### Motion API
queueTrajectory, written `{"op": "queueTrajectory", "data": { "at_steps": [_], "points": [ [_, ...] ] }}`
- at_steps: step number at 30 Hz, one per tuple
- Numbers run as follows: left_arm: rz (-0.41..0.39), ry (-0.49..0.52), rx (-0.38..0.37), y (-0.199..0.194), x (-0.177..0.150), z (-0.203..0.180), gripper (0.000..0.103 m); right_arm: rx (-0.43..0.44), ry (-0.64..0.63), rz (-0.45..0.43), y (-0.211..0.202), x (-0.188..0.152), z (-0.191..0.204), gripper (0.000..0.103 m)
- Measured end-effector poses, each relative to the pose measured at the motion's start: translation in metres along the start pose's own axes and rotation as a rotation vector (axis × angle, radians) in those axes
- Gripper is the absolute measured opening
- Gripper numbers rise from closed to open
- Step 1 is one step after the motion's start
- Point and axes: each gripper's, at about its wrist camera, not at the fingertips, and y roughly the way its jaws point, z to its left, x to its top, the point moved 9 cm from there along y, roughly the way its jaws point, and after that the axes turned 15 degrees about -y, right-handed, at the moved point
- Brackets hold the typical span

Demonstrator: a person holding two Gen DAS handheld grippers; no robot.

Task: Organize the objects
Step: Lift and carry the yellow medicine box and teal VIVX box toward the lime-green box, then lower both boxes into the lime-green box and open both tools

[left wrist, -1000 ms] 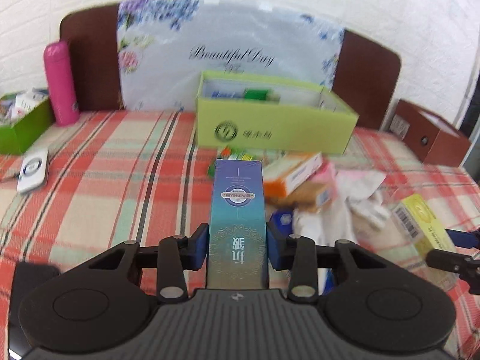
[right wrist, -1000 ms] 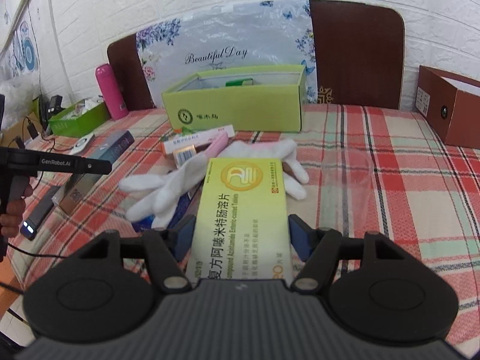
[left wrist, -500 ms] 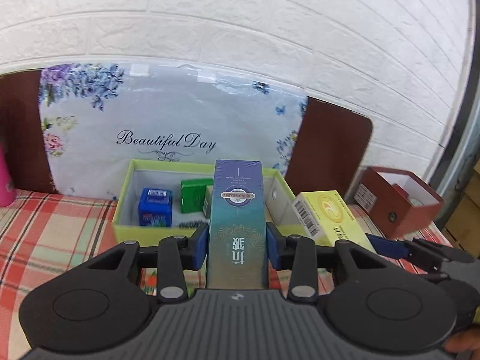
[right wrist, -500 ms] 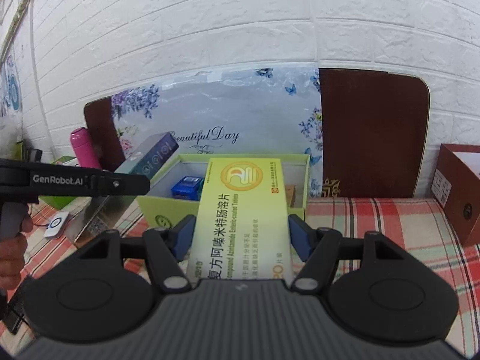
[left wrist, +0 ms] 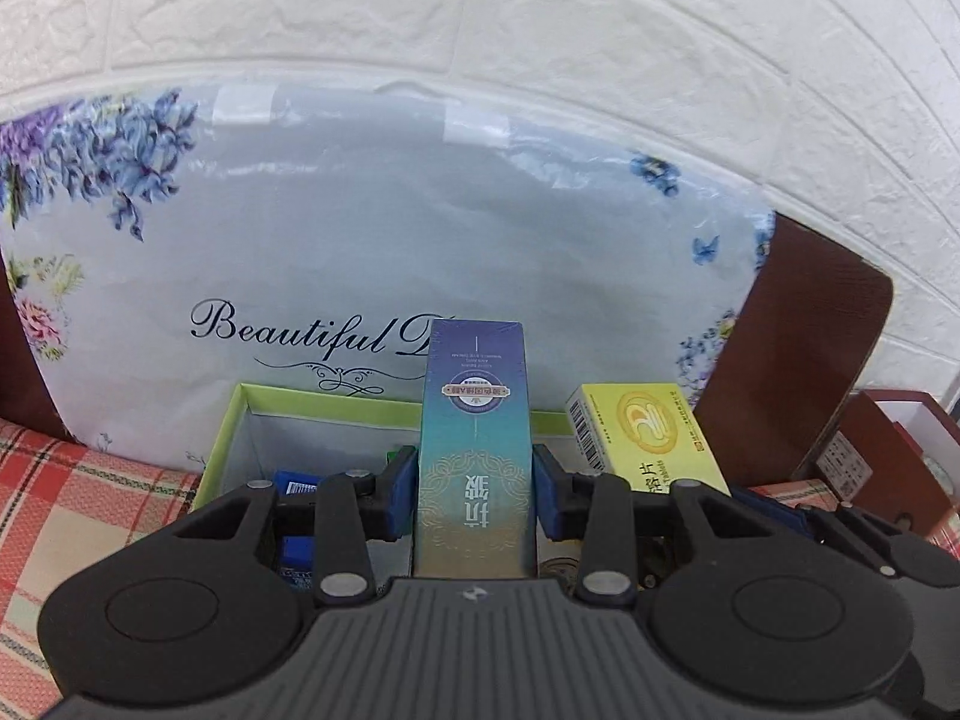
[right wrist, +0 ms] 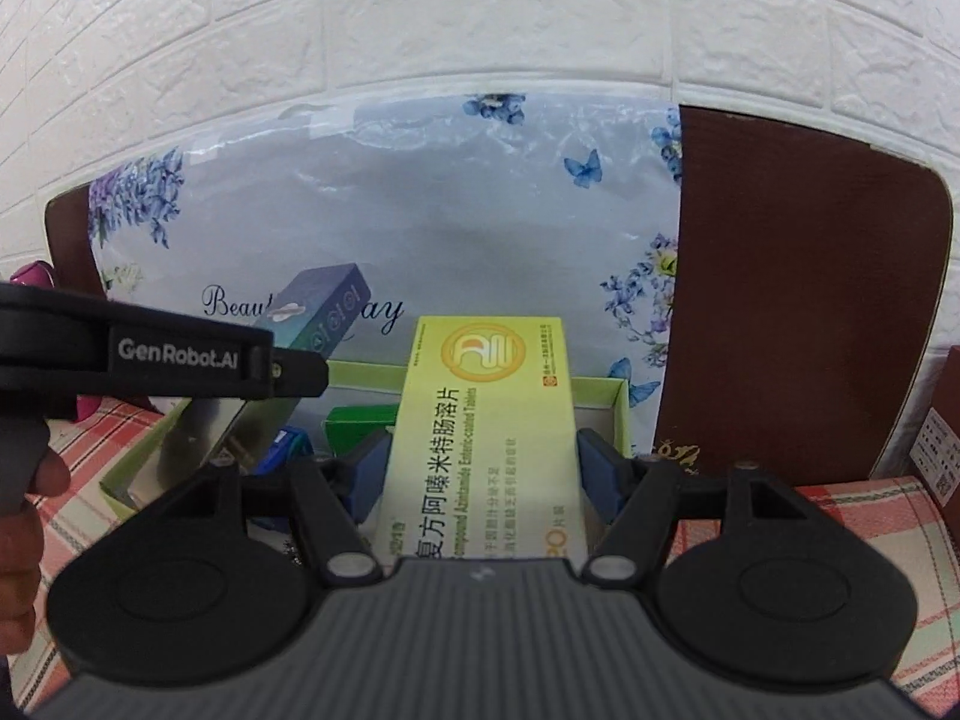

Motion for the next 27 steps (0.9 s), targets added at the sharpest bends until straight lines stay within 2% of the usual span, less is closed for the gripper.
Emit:
{"op": "queueTrajectory", "data": {
  "at_steps": [1, 2, 3, 4, 7, 11, 20, 24, 27],
  "points": [
    [-0.001, -0.004, 0.001, 0.005, -0.001, 0.002, 0.048, 0.002, -0.008, 0.012, 0.008, -0.003, 0.001, 0.066],
    [-0.001, -0.006, -0.001, 0.007, -0.002, 0.005, 0.070, 0.011, -0.020, 0.023, 0.014, -0.006, 0.003, 0.067],
    [-0.007, -0.012, 0.010, 0.010, -0.002, 0.009, 0.079, 0.026, -0.040, 0.037, 0.020, -0.011, 0.005, 0.068],
    [-0.029, -0.021, 0.021, 0.009, -0.003, 0.014, 0.085, 0.030, -0.062, 0.043, 0.024, -0.015, 0.007, 0.077],
    [-0.042, -0.024, 0.013, 0.005, -0.004, 0.024, 0.085, 0.014, -0.109, 0.009, 0.019, -0.022, 0.007, 0.095],
    [-0.055, -0.035, 0.041, -0.007, -0.005, 0.032, 0.085, -0.001, -0.095, -0.036, -0.001, -0.018, 0.002, 0.102],
    [-0.145, 0.004, 0.062, -0.091, -0.015, 0.014, 0.088, -0.016, -0.046, -0.157, -0.094, 0.002, 0.000, 0.103],
    [-0.133, 0.021, 0.101, -0.133, -0.038, 0.009, 0.089, -0.009, -0.022, -0.210, -0.145, -0.004, 0.007, 0.103],
    [-0.144, 0.032, 0.099, -0.160, -0.060, 0.010, 0.090, -0.014, -0.006, -0.215, -0.175, -0.019, 0.014, 0.103]
  ]
}}
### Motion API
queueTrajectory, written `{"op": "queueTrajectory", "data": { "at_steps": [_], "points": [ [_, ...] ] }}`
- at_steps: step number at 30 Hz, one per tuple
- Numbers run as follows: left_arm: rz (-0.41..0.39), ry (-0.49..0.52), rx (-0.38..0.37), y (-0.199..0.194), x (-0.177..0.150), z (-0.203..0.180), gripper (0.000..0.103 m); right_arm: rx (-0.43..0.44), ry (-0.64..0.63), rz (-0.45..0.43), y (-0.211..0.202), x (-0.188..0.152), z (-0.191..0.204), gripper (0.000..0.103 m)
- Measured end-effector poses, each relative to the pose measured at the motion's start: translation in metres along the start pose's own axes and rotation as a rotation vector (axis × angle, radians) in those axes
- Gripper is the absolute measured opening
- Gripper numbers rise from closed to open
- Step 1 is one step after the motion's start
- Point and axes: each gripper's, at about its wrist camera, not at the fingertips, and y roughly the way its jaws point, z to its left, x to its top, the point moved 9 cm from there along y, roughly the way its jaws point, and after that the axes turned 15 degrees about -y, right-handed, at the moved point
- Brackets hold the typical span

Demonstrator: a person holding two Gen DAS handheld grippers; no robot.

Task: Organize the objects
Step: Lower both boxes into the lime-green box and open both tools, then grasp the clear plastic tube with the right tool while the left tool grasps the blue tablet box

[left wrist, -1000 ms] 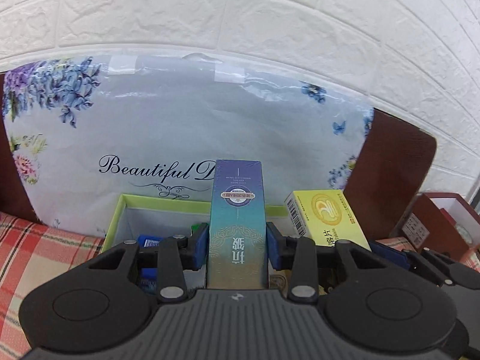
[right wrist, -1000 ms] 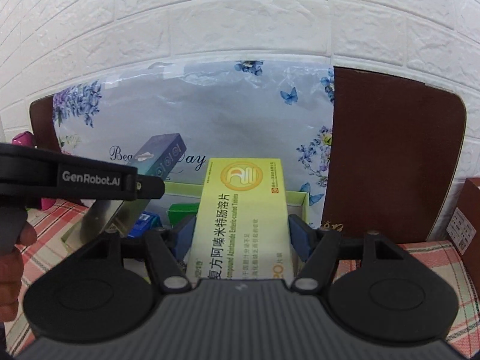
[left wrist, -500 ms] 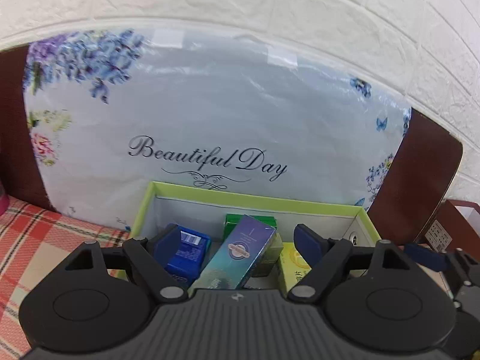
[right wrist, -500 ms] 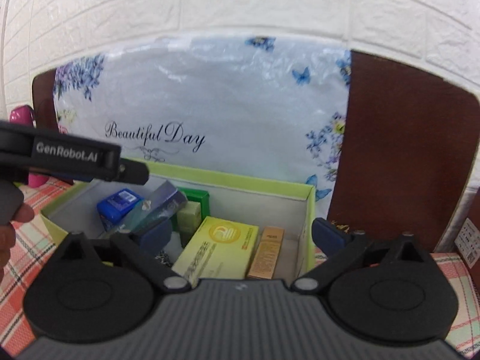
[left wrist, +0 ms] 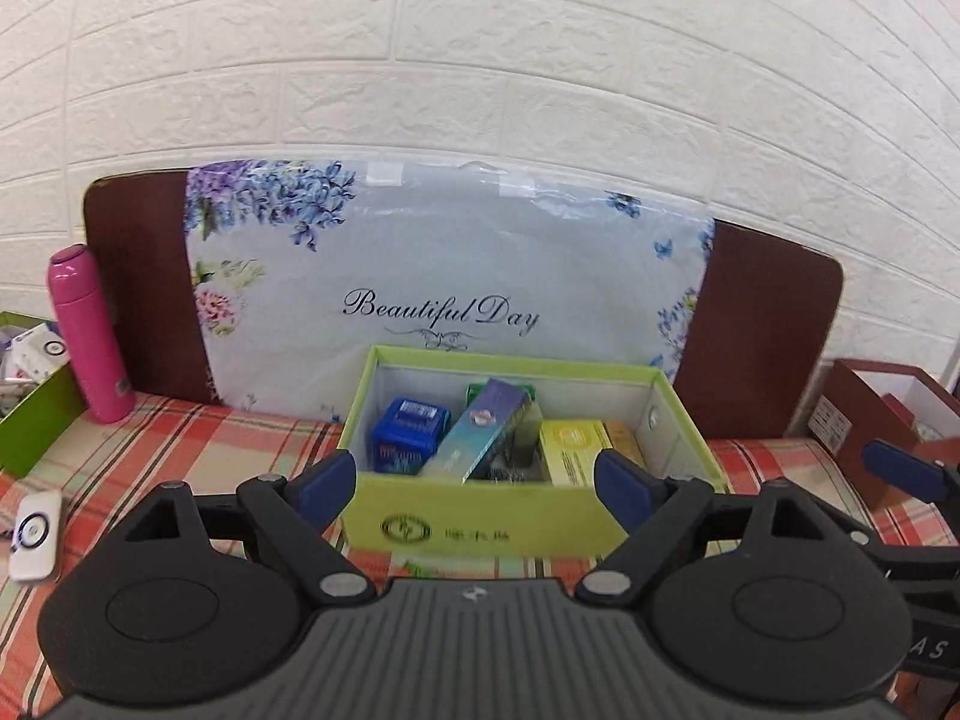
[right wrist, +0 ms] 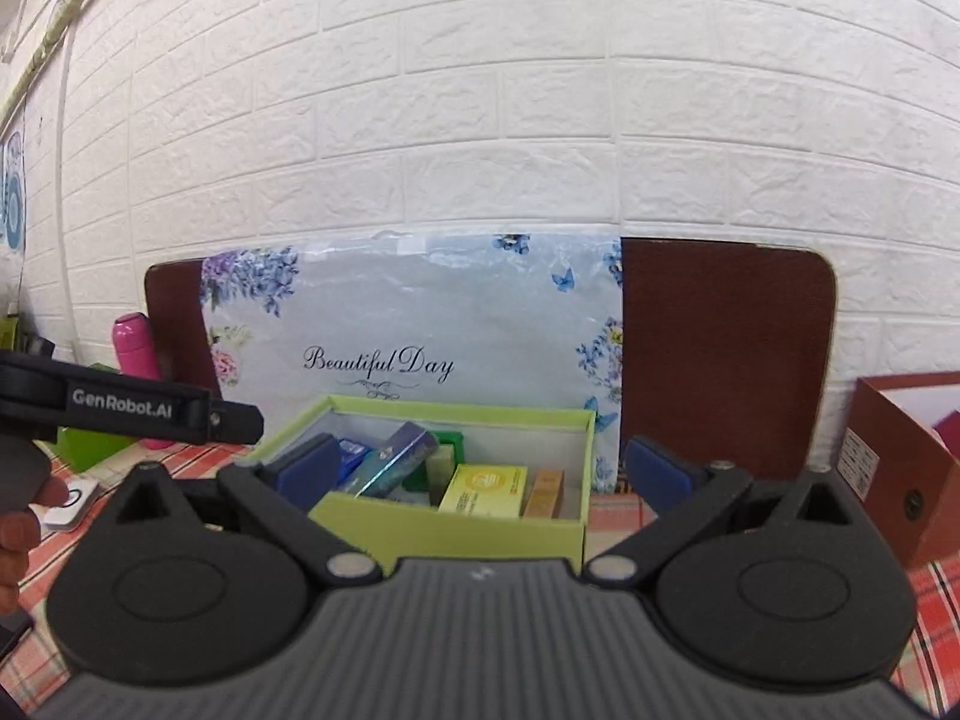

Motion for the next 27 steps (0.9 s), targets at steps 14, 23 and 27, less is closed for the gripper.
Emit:
{"op": "queueTrajectory", "data": {
  "at_steps": [14, 23, 27],
  "points": [
    [0.048, 0.049, 0.067, -0.054, -0.097, 0.020, 0.092, 0.010, 0.083, 0.098, -0.086, -0.087, 0.033, 0.103],
    [0.134, 0.037, 0.099, -0.053, -0.136, 0.039, 0.092, 0.020, 0.119, 0.203, -0.104, -0.139, 0.051, 0.103],
    [0.189, 0.005, 0.109, -0.053, -0.152, 0.056, 0.092, 0.045, 0.121, 0.258, -0.105, -0.157, 0.063, 0.103]
  ]
}}
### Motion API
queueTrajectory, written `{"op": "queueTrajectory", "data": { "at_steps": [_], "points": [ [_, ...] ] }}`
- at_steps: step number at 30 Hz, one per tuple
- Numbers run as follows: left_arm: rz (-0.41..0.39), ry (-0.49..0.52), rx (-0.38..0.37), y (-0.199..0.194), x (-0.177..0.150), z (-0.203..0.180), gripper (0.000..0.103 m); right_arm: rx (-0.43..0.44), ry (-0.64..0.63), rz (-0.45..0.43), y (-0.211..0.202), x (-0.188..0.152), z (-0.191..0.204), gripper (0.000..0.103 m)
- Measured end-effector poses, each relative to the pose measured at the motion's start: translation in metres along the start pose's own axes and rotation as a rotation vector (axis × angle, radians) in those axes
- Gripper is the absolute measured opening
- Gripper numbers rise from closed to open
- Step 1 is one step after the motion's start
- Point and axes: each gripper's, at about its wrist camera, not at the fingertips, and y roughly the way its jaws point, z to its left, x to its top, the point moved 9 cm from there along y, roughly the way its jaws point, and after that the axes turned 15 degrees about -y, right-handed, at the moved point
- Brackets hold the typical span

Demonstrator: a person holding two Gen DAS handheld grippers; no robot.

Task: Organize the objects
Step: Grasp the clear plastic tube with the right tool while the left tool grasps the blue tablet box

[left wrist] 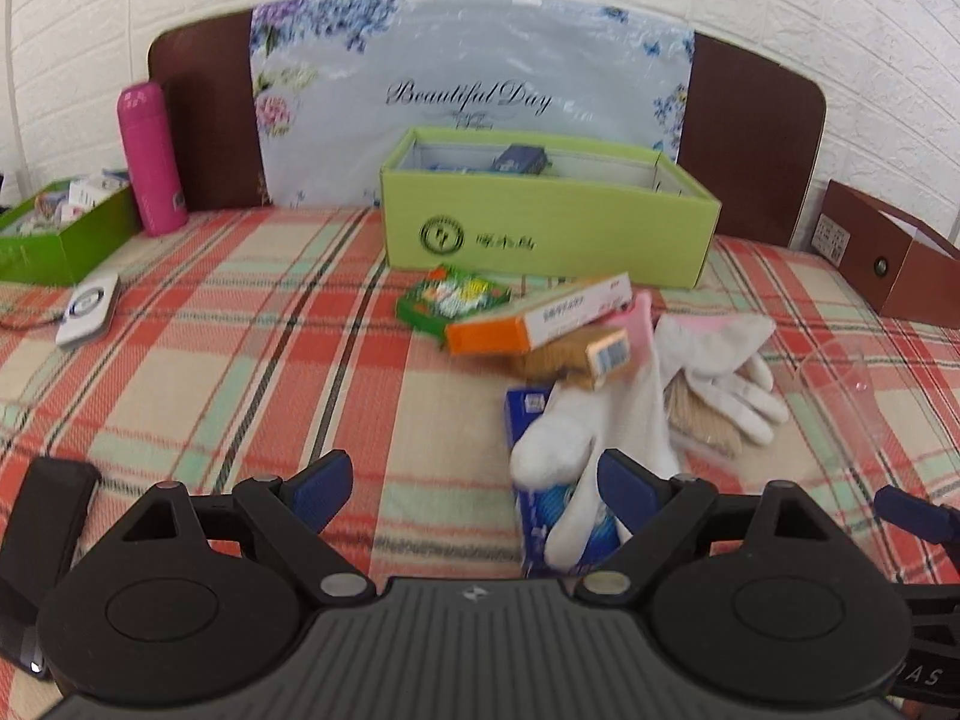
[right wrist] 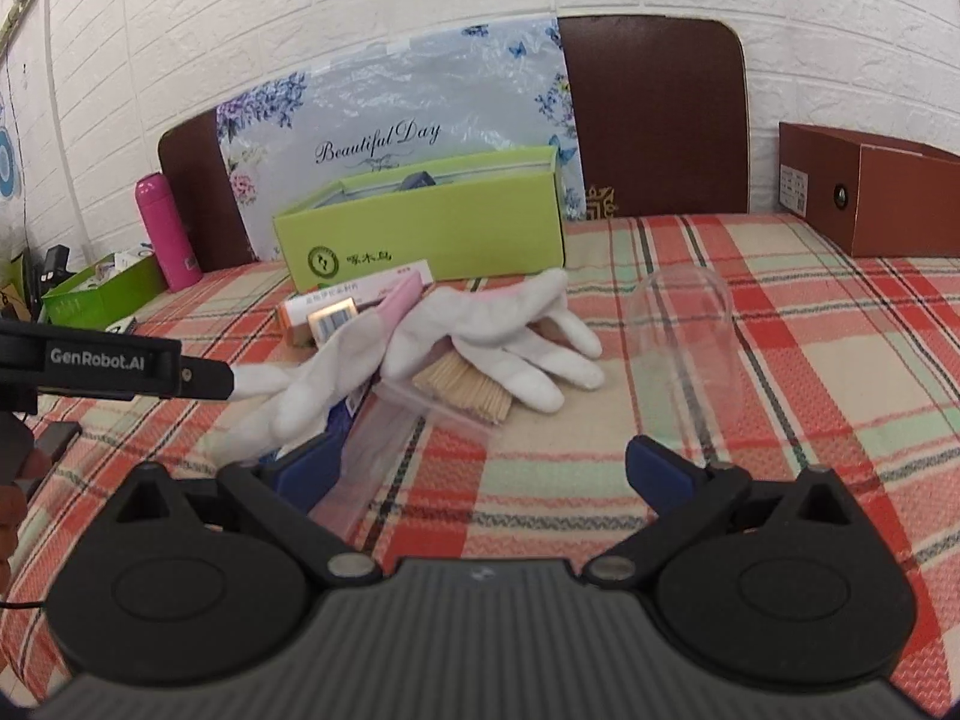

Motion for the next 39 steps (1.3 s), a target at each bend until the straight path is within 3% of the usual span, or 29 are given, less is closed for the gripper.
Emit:
{"op": "queueTrajectory", "data": {
  "at_steps": [7, 9, 14, 16, 19, 23, 28, 29, 30, 35, 39],
  "points": [
    [0.028, -0.050, -0.063, -0.008, -0.005, 0.014, 0.092, 0.112, -0.074, 0.049, 0.014, -0.005, 0.045, 0.103],
    [0.028, -0.046, -0.081, -0.011, -0.005, 0.014, 0.092, 0.128, -0.112, 0.053, 0.020, -0.003, 0.058, 0.098],
    [0.048, -0.009, -0.155, -0.012, -0.012, 0.002, 0.092, 0.115, -0.203, 0.093, 0.033, -0.006, 0.076, 0.074],
    [0.063, 0.021, -0.162, -0.009, -0.018, -0.002, 0.090, 0.085, -0.231, 0.091, 0.033, -0.008, 0.073, 0.048],
    [0.089, 0.041, -0.181, -0.002, -0.028, -0.004, 0.084, 0.076, -0.203, 0.100, 0.028, -0.009, 0.056, 0.028],
    [0.123, 0.045, -0.194, 0.011, -0.037, -0.011, 0.082, 0.020, -0.200, 0.123, 0.017, -0.019, 0.026, 0.027],
    [0.092, 0.105, -0.187, 0.032, -0.041, -0.036, 0.082, -0.017, -0.146, 0.138, 0.002, -0.031, 0.002, 0.027],
    [0.093, 0.118, -0.177, 0.038, -0.043, -0.038, 0.072, -0.017, -0.139, 0.138, 0.000, -0.032, 0.002, 0.027],
    [0.098, 0.128, -0.171, 0.042, -0.044, -0.039, 0.070, -0.018, -0.138, 0.138, -0.001, -0.032, 0.002, 0.027],
    [0.110, 0.130, -0.187, 0.031, -0.041, -0.022, 0.062, 0.008, -0.140, 0.142, -0.005, -0.033, 0.008, 0.027],
    [0.110, 0.134, -0.147, 0.012, -0.048, 0.011, 0.062, 0.051, -0.139, 0.149, -0.012, -0.035, 0.013, 0.027]
  ]
}}
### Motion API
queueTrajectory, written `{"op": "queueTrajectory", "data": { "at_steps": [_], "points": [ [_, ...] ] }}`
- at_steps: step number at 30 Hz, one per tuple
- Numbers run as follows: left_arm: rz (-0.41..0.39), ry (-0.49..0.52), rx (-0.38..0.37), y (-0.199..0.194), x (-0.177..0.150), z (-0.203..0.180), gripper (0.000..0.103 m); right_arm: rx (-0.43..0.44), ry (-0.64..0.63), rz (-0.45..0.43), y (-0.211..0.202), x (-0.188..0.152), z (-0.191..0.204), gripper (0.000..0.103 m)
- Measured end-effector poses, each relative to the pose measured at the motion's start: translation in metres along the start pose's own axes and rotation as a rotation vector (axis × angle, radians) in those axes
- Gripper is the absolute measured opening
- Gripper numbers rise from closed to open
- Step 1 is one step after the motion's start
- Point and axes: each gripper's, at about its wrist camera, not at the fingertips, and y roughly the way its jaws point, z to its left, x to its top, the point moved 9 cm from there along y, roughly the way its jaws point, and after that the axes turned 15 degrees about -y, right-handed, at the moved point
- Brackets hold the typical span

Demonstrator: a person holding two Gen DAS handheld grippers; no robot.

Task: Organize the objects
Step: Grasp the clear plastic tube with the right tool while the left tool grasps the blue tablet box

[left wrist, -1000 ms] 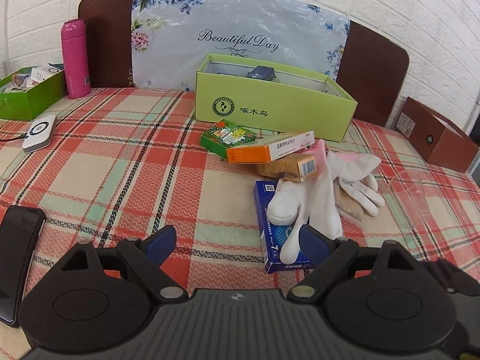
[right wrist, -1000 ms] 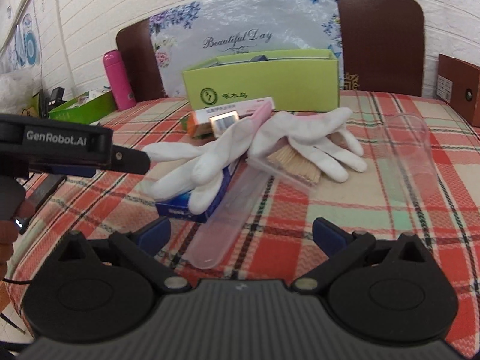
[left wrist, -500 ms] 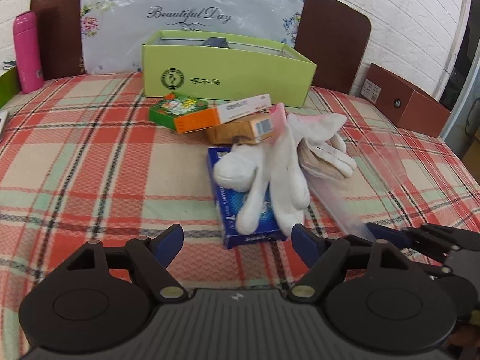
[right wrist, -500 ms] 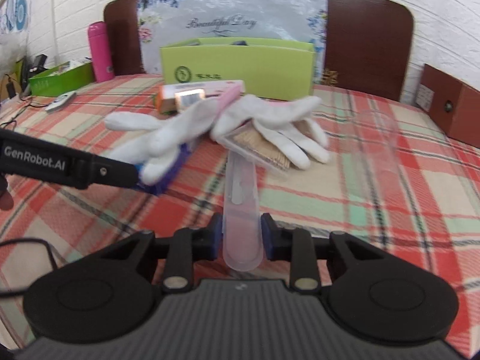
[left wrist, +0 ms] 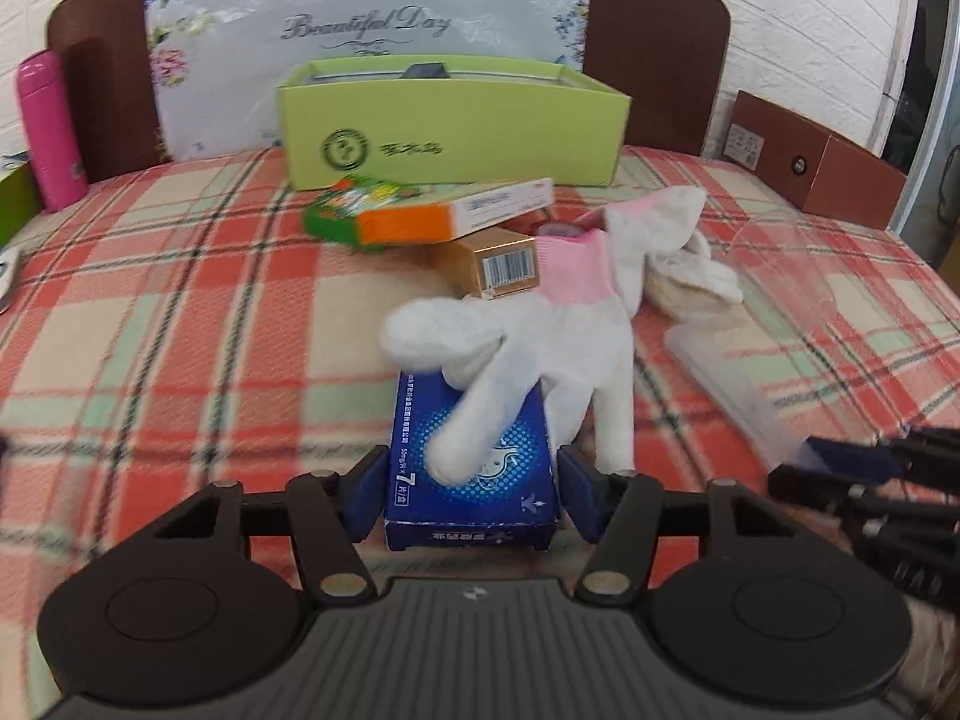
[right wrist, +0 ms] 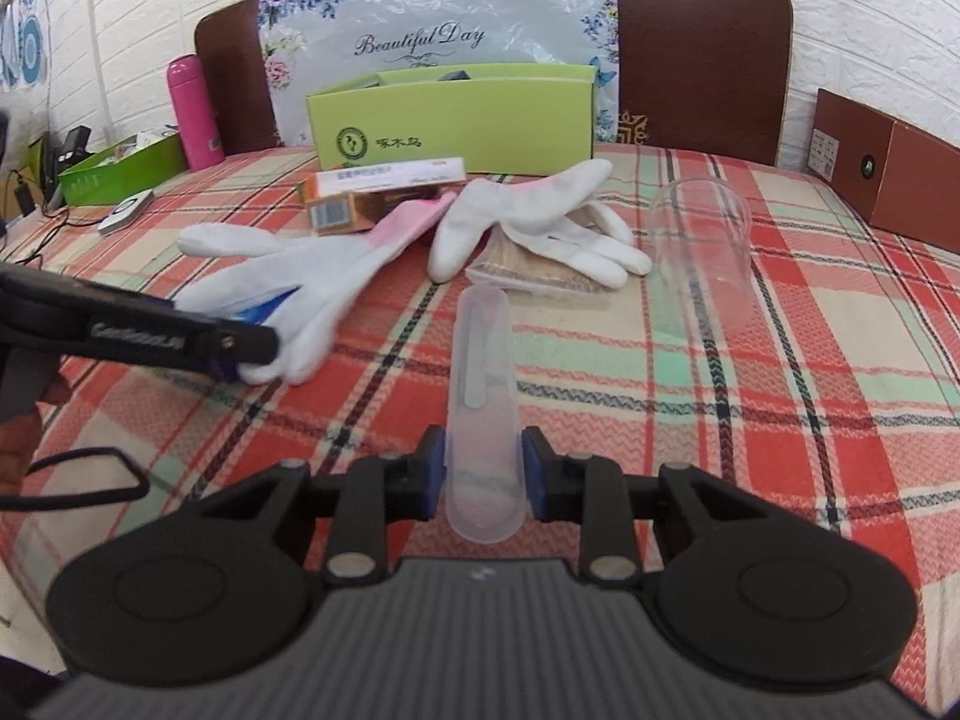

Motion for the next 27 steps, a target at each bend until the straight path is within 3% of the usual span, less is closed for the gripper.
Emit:
{"op": "queueTrajectory", "data": {
  "at_steps": [4, 8, 14, 19, 24, 27],
  "points": [
    [-0.021, -0.024, 0.046, -0.022, -0.010, 0.029, 0.066, 0.021, -0.011, 0.013, -0.006, -0.005, 0.002, 0.027],
    [-0.031, -0.051, 0.086, -0.018, -0.005, 0.042, 0.075, 0.012, 0.004, 0.010, -0.004, -0.003, 0.001, 0.030],
    [-0.042, -0.053, 0.091, -0.004, 0.010, 0.039, 0.079, 0.018, 0.000, 0.005, -0.001, -0.002, 0.005, 0.044],
    [-0.045, -0.054, 0.104, 0.009, 0.016, 0.043, 0.078, 0.010, 0.005, 0.005, 0.005, 0.002, 0.004, 0.050],
    [-0.022, -0.044, 0.090, 0.002, 0.018, 0.049, 0.063, 0.004, 0.005, 0.008, 0.016, 0.009, 0.000, 0.050],
    [-0.019, -0.046, 0.120, -0.009, 0.012, 0.064, 0.063, 0.025, -0.028, 0.017, 0.015, 0.011, 0.004, 0.039]
  ]
}}
